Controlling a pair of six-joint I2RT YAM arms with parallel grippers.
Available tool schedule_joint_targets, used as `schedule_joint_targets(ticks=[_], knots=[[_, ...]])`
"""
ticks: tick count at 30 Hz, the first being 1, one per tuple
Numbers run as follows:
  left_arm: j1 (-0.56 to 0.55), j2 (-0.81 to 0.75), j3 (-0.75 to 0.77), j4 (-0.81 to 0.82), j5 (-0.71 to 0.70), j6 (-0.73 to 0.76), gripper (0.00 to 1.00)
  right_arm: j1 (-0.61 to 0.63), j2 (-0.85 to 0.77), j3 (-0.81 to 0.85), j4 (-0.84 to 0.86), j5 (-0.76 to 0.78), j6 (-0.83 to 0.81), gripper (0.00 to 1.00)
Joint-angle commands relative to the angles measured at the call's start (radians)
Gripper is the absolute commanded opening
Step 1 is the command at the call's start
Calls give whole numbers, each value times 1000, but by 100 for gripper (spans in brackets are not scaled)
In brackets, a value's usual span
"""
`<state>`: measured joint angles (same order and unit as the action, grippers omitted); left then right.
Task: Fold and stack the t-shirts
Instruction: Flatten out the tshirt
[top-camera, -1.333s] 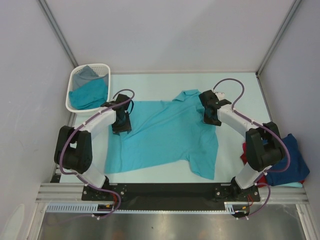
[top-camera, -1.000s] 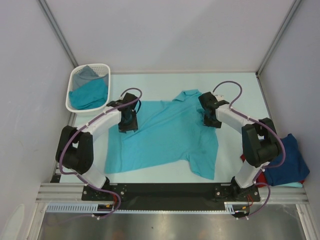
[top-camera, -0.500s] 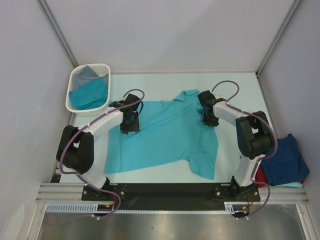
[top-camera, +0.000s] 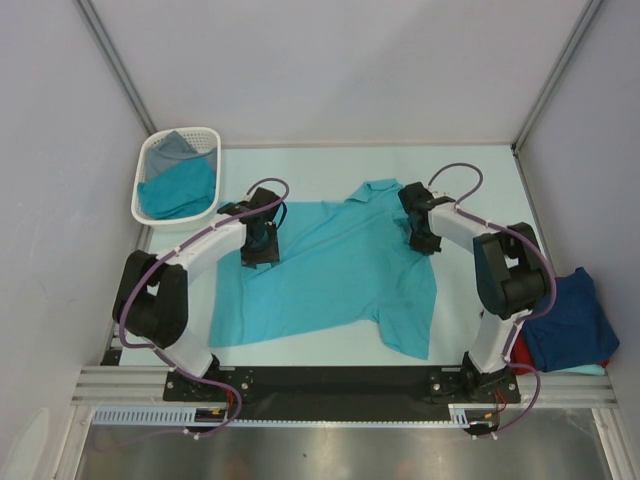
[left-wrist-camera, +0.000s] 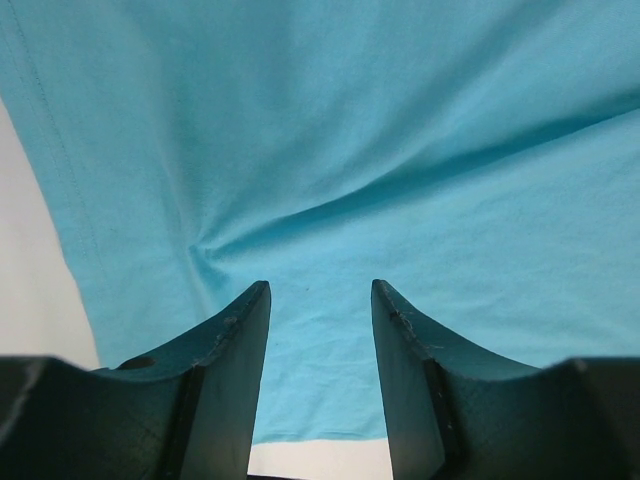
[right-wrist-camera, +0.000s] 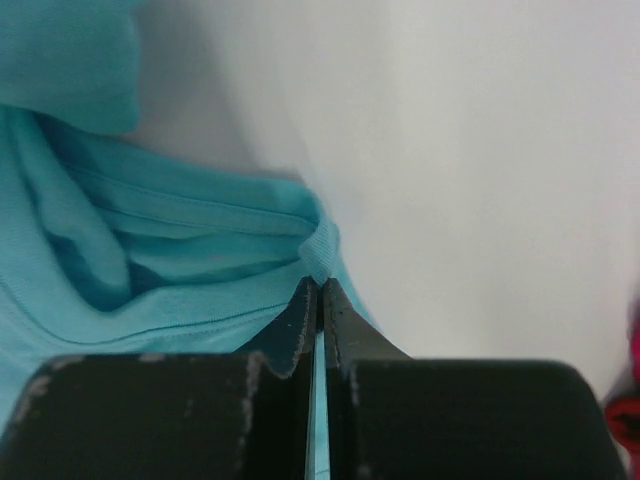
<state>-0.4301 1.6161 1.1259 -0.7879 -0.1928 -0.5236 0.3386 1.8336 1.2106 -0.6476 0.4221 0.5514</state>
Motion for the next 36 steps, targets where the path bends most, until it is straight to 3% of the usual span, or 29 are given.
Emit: schedule_joint_targets(ticks=[1,15,28,31,36], knots=[[-9,-4,23,13,18,-6,50,-24,-74,-36,-52,63,36,0],[-15,24,34,19,27,5,50,-90,-137,-78,-113,112,51,0],[-19,21,34,19,23,1,50,-136,-194,-112,-60,86,33,1],[-25,19,38,21,23,-3,50,-99,-267,-109,12,86,12,21],[-45,21,58,24,24,-7,51,-59,-234,61,29,76,-4,43]])
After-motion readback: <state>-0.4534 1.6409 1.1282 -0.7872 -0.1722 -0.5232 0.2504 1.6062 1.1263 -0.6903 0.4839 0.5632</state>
